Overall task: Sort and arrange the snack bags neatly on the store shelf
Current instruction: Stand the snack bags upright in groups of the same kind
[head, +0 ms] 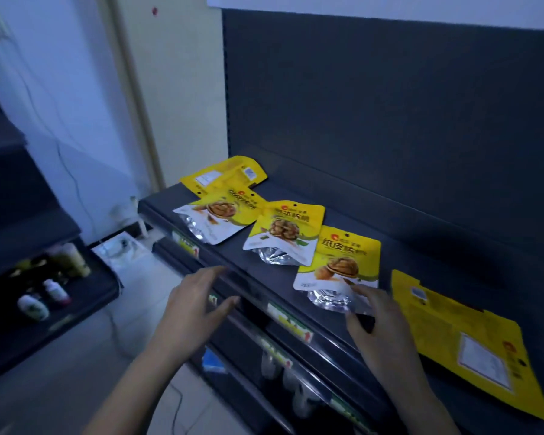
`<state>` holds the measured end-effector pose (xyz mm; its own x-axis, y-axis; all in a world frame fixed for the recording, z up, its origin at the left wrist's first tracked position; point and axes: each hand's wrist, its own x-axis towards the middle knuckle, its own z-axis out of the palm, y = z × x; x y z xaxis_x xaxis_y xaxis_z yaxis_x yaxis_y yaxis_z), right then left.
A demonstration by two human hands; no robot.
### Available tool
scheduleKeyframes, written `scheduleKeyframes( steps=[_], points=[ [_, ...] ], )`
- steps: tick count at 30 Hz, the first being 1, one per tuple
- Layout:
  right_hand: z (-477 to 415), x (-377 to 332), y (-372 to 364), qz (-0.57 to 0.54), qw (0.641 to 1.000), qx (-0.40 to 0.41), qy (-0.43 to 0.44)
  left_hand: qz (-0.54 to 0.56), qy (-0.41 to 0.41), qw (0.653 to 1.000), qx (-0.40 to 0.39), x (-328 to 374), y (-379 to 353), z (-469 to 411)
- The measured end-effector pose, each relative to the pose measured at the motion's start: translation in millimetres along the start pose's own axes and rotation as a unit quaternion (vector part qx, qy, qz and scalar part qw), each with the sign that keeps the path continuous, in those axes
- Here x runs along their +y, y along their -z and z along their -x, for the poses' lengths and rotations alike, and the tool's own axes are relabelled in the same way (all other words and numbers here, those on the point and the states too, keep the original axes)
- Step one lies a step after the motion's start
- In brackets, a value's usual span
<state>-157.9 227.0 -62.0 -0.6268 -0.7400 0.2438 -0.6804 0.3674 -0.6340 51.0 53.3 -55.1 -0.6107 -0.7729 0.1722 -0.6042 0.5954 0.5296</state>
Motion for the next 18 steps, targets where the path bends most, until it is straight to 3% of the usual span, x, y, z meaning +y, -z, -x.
scheduleKeyframes(
  steps=[7, 18],
  points=[
    [-60, -35, -29, 0.016, 0.999, -0.006, 0.050, 0.030, 0.032, 0.998, 0.052, -53, 27, -49],
    [-181, -85, -104, 0.074, 0.982, -0.144, 0.094, -0.054, -0.008, 0.997, 0.056, -122, 57, -193]
  ],
)
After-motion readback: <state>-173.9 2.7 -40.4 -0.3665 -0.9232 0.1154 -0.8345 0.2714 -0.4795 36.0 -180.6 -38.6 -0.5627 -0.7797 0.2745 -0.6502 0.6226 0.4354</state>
